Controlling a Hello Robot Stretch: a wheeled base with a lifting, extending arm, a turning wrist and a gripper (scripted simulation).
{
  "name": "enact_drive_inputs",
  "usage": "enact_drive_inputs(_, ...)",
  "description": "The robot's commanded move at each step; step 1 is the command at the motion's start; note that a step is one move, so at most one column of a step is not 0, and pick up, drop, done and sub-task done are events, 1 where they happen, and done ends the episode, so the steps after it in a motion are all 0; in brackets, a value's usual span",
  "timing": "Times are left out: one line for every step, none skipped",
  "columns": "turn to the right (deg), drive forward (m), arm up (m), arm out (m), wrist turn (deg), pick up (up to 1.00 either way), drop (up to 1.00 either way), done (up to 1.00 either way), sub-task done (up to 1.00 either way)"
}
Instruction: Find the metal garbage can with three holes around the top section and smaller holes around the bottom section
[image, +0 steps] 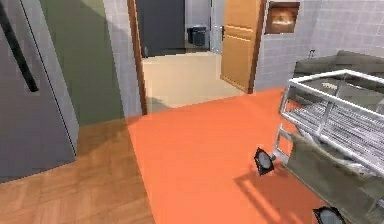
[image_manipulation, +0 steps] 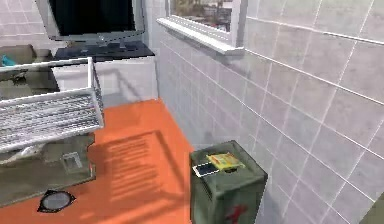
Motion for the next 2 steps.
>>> enact_drive_inputs(-3.0, 0.00, 0.00, 0.00, 0.0, 0.00, 0.00, 0.00, 0.00)
enact_drive_inputs(0.0, 1.00, 0.00, 0.00, 0.0, 0.00, 0.00, 0.00, 0.00)
